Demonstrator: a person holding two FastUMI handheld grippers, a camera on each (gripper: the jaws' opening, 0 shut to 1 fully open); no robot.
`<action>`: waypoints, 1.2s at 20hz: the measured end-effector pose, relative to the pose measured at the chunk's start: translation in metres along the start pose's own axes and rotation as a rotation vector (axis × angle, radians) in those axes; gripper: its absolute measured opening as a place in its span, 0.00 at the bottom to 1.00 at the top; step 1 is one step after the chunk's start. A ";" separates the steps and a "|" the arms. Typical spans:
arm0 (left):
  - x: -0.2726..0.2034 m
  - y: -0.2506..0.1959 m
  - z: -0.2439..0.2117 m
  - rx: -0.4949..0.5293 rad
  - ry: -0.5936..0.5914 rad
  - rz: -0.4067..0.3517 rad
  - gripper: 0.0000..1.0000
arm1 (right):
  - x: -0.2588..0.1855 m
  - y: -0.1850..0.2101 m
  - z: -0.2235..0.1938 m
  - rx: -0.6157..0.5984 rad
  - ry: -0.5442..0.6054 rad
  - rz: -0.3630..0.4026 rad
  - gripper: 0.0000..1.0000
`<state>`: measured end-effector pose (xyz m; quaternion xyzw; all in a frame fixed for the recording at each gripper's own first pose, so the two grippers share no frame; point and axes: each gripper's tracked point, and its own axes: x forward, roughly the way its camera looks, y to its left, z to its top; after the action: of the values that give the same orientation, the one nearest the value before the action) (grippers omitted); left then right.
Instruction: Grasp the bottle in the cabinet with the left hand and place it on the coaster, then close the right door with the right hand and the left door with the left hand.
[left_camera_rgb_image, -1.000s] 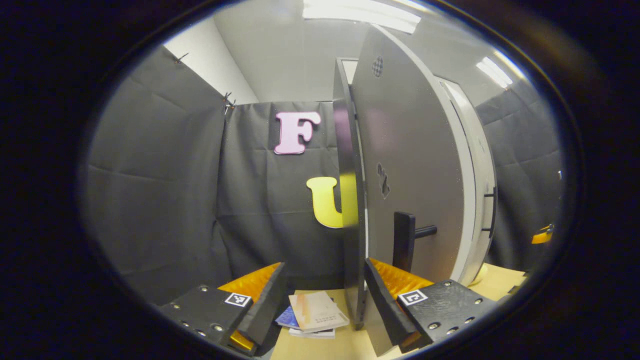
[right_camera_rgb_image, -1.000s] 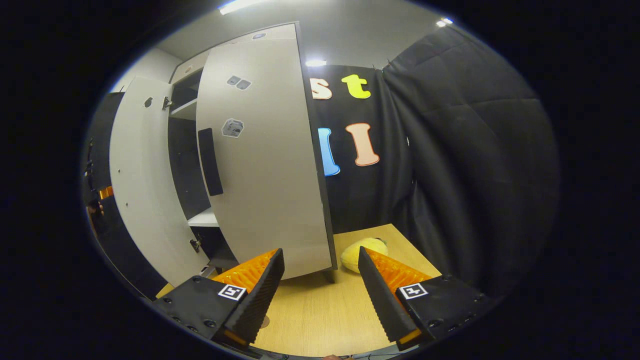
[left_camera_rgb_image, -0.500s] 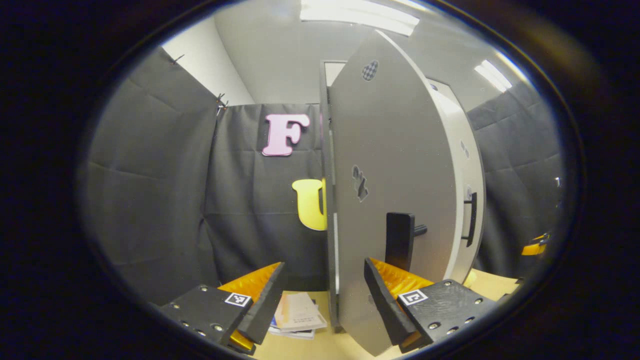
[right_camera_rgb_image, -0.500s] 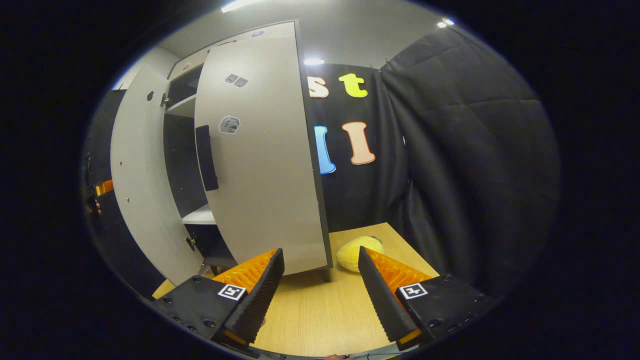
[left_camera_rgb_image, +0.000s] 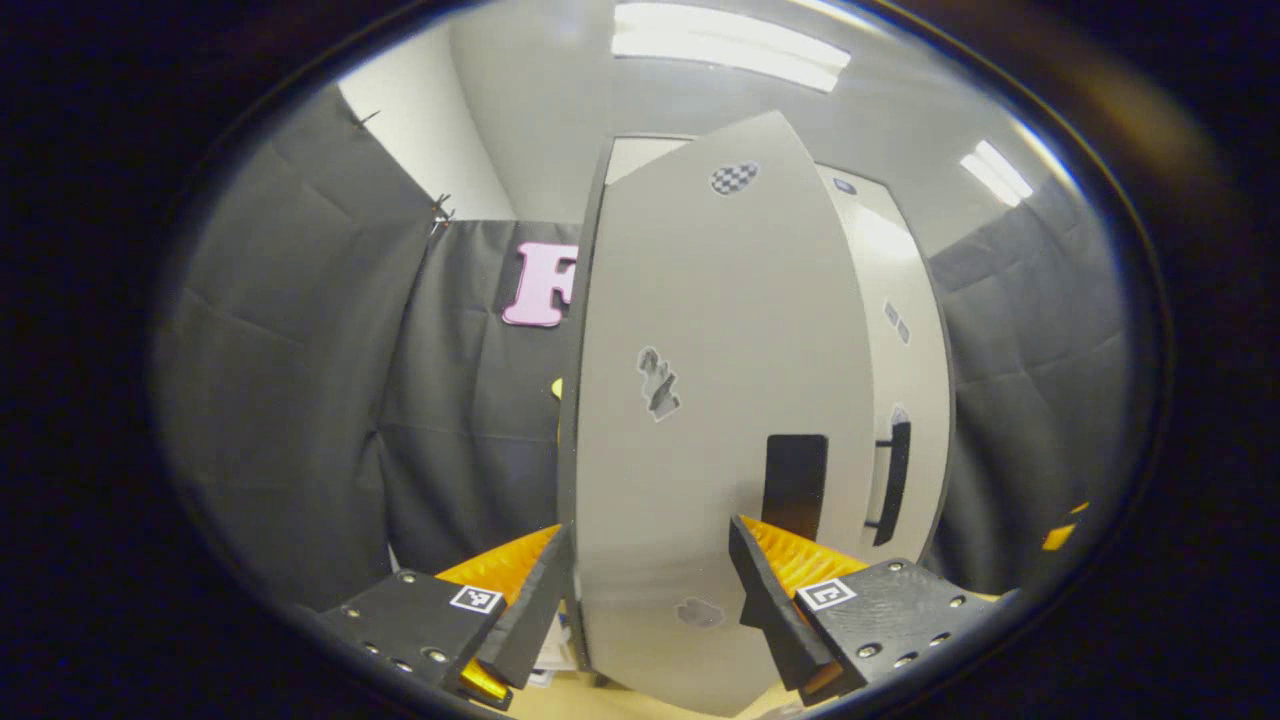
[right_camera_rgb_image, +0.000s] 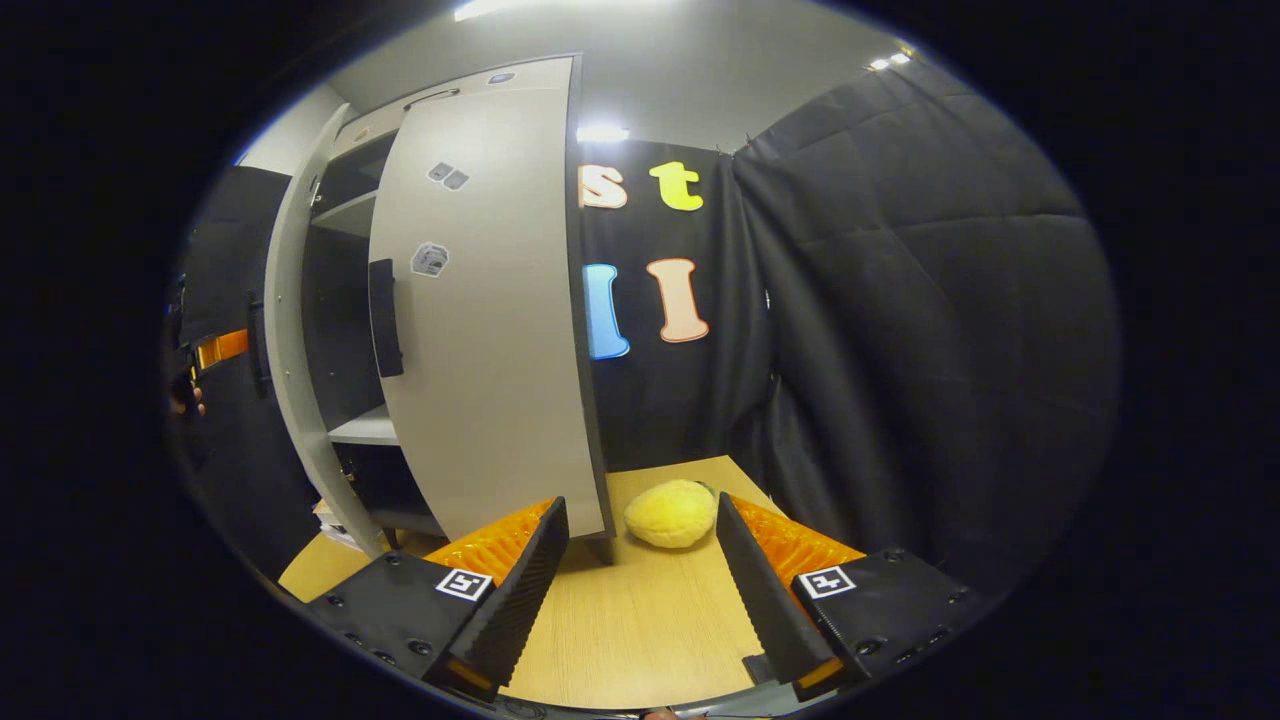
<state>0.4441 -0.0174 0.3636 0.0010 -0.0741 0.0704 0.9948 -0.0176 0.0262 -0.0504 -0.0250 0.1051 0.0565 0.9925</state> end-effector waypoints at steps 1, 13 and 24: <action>0.000 -0.008 0.001 -0.023 -0.013 -0.008 0.98 | -0.002 -0.006 0.000 0.006 -0.002 -0.016 0.95; -0.099 -0.002 -0.010 0.032 0.075 -0.010 0.98 | -0.012 -0.026 -0.014 0.062 0.001 -0.092 0.95; -0.178 0.070 0.017 0.057 0.087 0.154 0.91 | 0.008 0.053 0.077 -0.041 -0.155 0.112 0.92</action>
<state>0.2571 0.0271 0.3539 0.0205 -0.0285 0.1488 0.9882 0.0002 0.0845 0.0211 -0.0347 0.0279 0.1158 0.9923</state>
